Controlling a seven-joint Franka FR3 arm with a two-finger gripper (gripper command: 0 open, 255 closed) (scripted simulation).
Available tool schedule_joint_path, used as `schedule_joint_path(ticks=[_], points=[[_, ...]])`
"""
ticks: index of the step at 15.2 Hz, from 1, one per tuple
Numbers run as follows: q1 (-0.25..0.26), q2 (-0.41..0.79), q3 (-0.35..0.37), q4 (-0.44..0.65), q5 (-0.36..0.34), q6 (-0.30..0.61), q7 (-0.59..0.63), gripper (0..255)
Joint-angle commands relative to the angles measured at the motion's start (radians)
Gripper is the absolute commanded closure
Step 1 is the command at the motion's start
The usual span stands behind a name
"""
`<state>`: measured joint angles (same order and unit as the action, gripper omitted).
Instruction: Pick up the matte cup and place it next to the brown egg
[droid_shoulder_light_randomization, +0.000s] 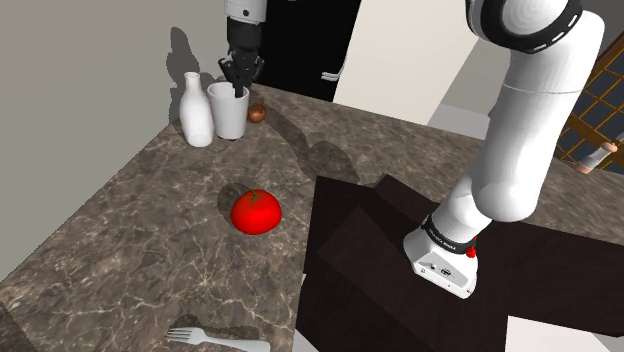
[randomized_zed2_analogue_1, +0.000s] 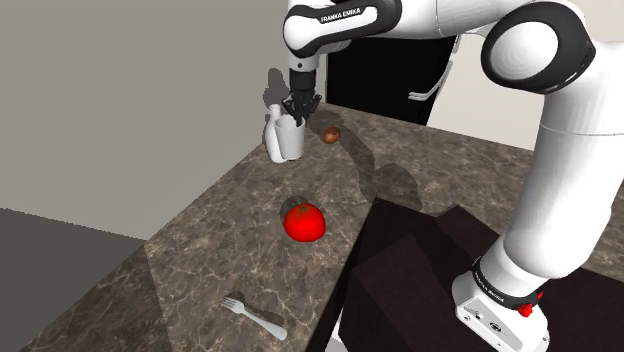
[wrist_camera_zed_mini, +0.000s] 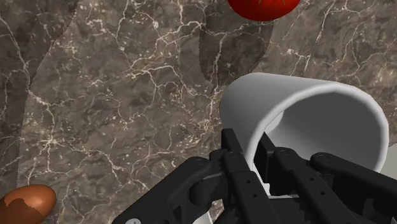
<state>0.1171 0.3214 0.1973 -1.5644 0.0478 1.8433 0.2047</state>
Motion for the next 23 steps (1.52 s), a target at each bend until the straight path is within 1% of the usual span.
schedule_joint_path(ticks=[1, 5, 9, 13, 15, 23], points=[[-0.026, 0.012, -0.014, 0.017, 0.001, -0.008, -0.041, 255], [-0.079, 0.041, -0.042, 0.063, 0.002, -0.033, -0.121, 255], [-0.130, 0.085, -0.068, 0.134, 0.001, -0.066, -0.197, 255], [-0.180, 0.148, -0.091, 0.234, -0.001, -0.109, -0.270, 255], [-0.207, 0.192, -0.103, 0.304, -0.002, -0.139, -0.308, 255], [-0.209, 0.199, -0.104, 0.208, -0.001, -0.036, -0.315, 255]])
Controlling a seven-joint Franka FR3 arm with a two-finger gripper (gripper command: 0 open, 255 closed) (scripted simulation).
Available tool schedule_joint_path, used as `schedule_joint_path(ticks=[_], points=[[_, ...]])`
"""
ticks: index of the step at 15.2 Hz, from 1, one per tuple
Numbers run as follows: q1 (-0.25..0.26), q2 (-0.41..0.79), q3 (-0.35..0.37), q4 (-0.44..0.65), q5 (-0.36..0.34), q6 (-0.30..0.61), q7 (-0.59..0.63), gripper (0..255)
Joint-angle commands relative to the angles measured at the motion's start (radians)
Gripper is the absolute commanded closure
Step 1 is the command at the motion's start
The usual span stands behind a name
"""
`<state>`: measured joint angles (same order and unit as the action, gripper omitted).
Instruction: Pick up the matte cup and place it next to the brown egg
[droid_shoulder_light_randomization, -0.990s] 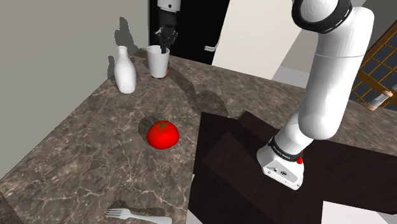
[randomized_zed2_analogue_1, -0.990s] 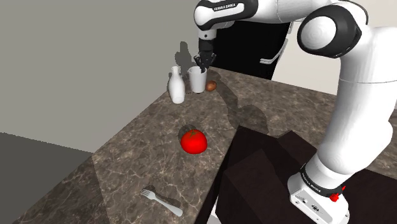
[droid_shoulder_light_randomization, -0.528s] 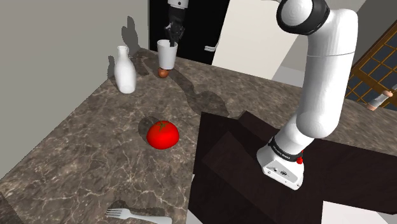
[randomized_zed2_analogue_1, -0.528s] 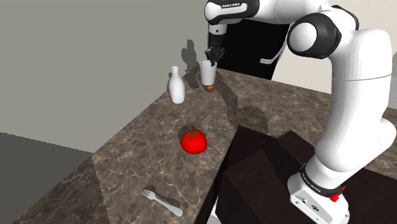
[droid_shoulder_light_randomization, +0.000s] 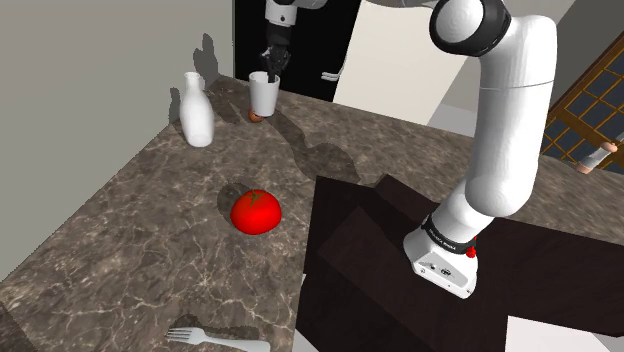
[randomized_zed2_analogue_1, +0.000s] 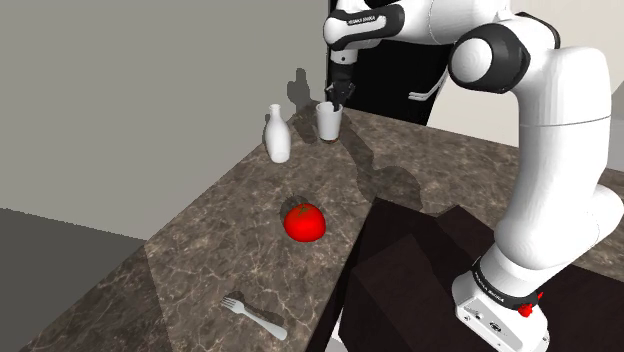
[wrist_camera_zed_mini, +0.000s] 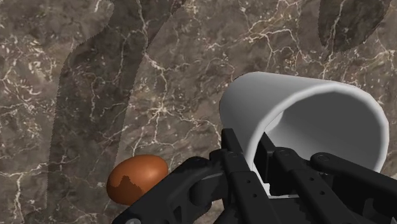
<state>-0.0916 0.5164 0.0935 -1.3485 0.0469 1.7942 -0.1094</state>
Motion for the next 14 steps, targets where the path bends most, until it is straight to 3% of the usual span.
schedule_joint_path(ticks=[1, 14], points=[[0.000, 0.007, 0.000, -0.018, 0.000, 0.025, -0.002, 255], [0.001, 0.053, -0.002, -0.122, -0.001, 0.175, -0.011, 255]])
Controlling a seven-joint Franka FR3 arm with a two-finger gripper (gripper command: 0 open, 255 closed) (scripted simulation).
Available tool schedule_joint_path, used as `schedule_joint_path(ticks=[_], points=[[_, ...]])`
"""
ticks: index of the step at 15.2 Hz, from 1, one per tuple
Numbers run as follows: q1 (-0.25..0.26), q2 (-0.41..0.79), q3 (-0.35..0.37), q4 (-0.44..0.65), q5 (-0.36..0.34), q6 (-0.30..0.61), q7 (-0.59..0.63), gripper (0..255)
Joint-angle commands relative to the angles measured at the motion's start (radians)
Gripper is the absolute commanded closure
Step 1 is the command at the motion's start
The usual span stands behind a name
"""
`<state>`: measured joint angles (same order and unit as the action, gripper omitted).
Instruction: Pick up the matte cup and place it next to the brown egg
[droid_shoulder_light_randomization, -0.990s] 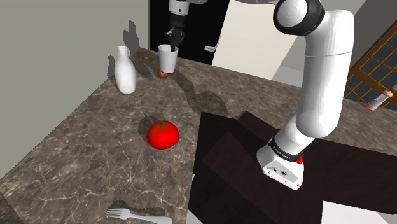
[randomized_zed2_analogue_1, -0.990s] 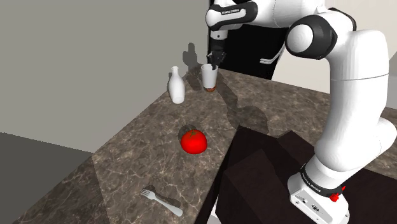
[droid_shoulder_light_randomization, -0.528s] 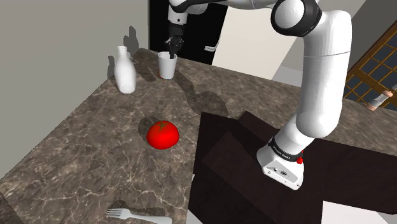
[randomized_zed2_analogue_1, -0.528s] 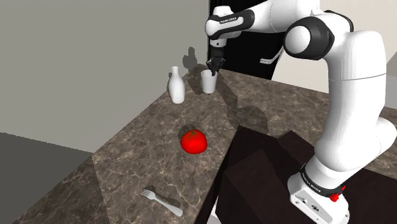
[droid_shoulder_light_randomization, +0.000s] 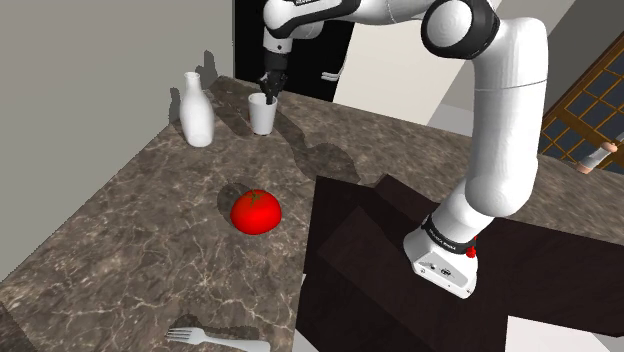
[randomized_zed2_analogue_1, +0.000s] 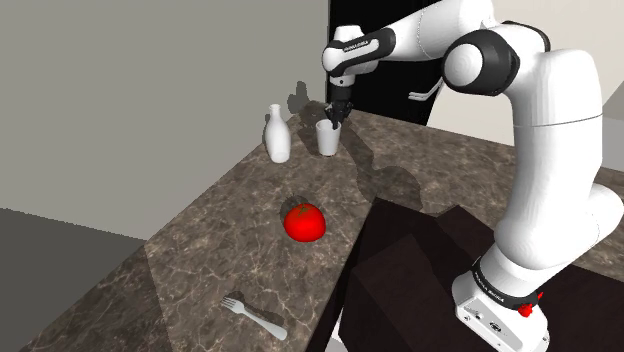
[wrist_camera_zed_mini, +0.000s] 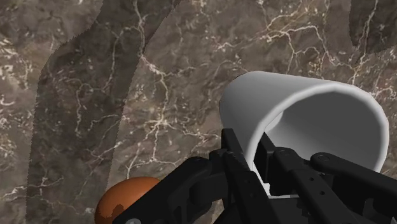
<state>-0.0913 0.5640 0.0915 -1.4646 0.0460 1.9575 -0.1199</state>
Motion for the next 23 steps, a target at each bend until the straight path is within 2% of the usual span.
schedule_joint_path(ticks=[1, 13, 21, 22, 23], points=[[0.000, 0.010, 0.000, -0.011, 0.000, 0.022, -0.001, 255], [0.002, 0.083, -0.003, -0.060, -0.002, 0.144, -0.009, 255], [0.002, 0.086, -0.003, -0.062, -0.002, 0.148, -0.009, 255], [0.002, 0.086, -0.003, -0.062, -0.002, 0.148, -0.009, 0], [0.002, 0.086, -0.003, -0.062, -0.002, 0.148, -0.009, 0]])
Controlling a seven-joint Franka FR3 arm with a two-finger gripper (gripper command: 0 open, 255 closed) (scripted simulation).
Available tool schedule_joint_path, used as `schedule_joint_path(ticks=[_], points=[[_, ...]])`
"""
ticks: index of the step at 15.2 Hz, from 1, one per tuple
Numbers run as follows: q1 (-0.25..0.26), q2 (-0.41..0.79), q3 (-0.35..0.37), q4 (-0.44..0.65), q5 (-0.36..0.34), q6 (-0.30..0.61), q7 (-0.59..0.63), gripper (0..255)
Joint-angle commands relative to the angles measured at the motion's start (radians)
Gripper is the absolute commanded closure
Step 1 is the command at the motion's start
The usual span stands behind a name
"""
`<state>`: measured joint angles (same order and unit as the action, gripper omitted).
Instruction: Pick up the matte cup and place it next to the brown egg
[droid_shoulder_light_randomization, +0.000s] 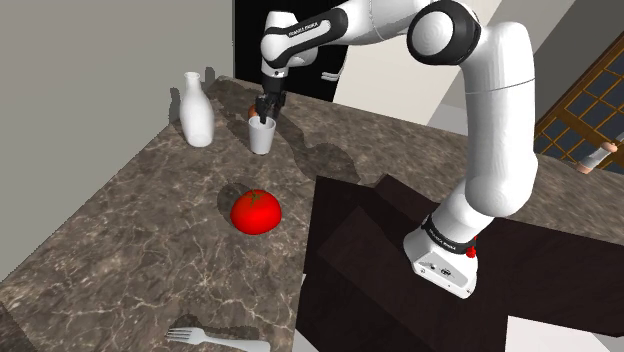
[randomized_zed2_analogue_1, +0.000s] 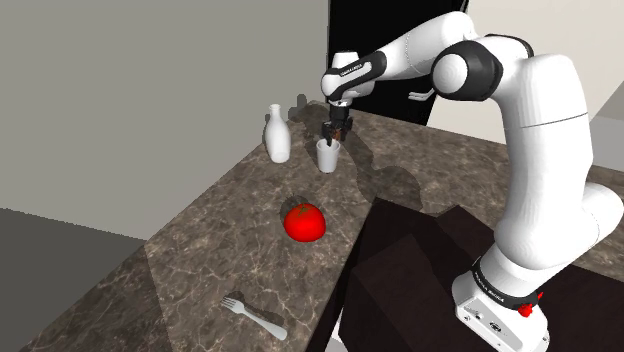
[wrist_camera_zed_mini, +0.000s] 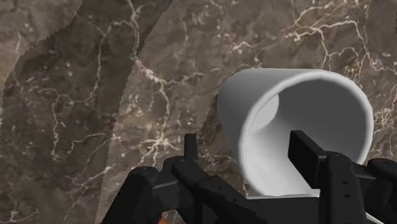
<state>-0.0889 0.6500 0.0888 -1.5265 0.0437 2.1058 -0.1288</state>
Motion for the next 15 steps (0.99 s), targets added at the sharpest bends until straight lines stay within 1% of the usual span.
schedule_joint_path(ticks=[1, 4, 8, 15], points=[[0.000, 0.000, 0.000, 0.000, 0.000, 0.000, 0.000, 0], [0.000, 0.000, 0.000, 0.000, 0.000, 0.000, 0.000, 0], [-0.006, -0.048, 0.000, 0.054, 0.001, -0.102, 0.000, 0], [-0.006, -0.048, 0.000, 0.054, 0.001, -0.102, 0.000, 0]])
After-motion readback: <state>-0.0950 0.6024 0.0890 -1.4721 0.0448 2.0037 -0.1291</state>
